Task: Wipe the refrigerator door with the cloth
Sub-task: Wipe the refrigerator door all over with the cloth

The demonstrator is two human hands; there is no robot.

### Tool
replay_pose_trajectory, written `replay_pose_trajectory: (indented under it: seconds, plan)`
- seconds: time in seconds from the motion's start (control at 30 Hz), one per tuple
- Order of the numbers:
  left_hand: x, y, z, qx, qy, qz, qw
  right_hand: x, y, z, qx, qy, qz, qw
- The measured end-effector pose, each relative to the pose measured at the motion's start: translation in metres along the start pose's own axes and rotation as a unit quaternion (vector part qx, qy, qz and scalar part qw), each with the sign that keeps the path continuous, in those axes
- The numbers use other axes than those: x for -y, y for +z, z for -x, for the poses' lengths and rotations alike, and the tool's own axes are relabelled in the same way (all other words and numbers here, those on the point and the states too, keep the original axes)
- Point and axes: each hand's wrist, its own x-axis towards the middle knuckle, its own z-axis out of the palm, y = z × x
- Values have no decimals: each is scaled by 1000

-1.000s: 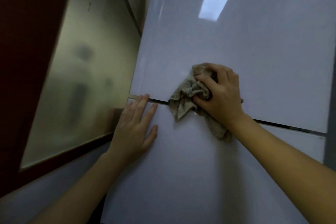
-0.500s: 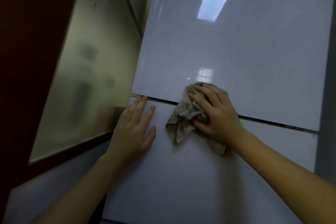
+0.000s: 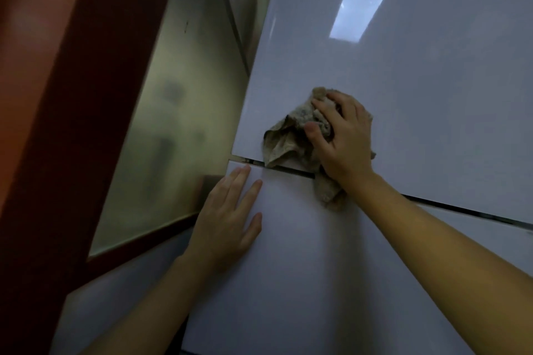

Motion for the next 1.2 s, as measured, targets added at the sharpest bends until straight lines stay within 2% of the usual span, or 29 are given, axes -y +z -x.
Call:
replay_pose_trajectory:
  seconds: [0.1,0.2,0.37,0.5,0.57,0.8,0.93,1.0,1.07,1.2]
  plan:
    - [0,1,-1,-4,2,-4,1000,4,3,-2,-31,29,-22,999]
    - [1,2,0,-7,4,-3,1000,2,4,0,-32,8,-2,999]
    - [1,4,1,-17,8,2,1000,-7,-5,17,24,-81,25,996]
    - [2,3,1,-17,13,2,1000,-14,-16,29,107,-191,37,975]
    - [3,3,0,-16,14,-1,1000,-17,-19,22,126,-221,50,966]
    - [3,1,0,-17,15,-6,1000,-7,-4,8,108,-184,57,975]
    - [2,2,0,-16,16,-3,1000,-11,-12,13,180,-295,60,937]
    - [2,3,1,-17,16,-1,1000,-18,-15,4,190,-336,74,920]
    - [2,4,1,-16,11,6,1000,-23,-15,-7,170,-327,87,926]
    - [1,3,2,-16,4,9,1000,-19,-7,-26,71,-161,84,981]
